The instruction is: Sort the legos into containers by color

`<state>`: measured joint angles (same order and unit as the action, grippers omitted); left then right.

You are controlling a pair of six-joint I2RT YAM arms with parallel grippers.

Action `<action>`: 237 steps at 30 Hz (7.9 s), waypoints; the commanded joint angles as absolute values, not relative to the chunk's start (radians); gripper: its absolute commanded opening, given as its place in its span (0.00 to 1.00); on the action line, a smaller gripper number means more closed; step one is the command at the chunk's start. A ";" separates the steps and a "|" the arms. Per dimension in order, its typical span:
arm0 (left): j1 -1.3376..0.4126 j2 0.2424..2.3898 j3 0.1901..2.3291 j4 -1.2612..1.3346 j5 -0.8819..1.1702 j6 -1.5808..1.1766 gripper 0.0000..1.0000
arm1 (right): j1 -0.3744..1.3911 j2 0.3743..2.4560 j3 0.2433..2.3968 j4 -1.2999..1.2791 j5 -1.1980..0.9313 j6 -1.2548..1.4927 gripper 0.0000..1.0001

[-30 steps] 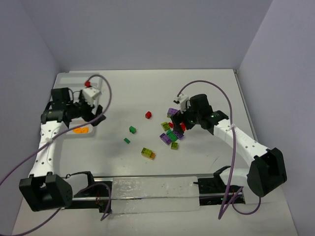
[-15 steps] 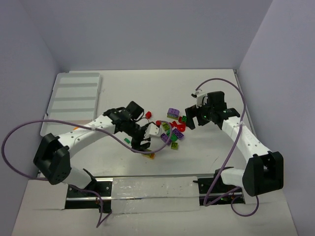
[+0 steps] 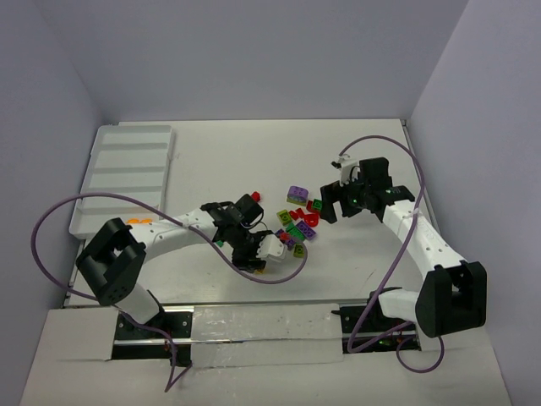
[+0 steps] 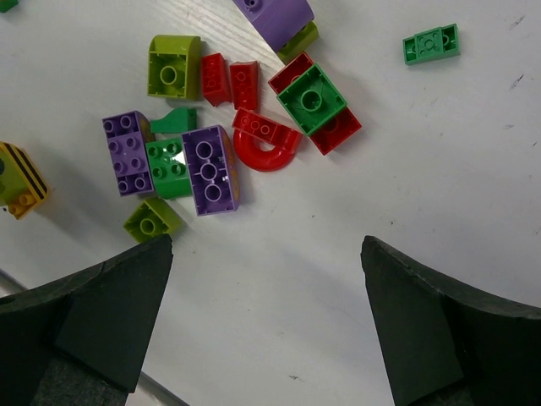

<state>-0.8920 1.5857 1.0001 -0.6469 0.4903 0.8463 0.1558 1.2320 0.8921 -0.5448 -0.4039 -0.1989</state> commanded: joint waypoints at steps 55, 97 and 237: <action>-0.532 1.335 1.058 -0.261 1.118 0.015 0.00 | 0.491 1.292 1.186 -0.633 -1.037 -0.243 0.95; -0.480 1.311 1.007 -0.185 1.153 -0.061 0.00 | 0.614 1.472 1.328 -0.709 -1.016 -0.306 0.06; -0.140 1.090 1.021 -0.816 0.281 0.513 0.00 | 0.222 1.361 1.388 -0.589 -0.506 -0.119 0.96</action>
<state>-0.2185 1.0435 0.9484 -0.7197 0.3223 0.3890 0.2061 1.5030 1.4284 -0.5527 -0.6854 0.0663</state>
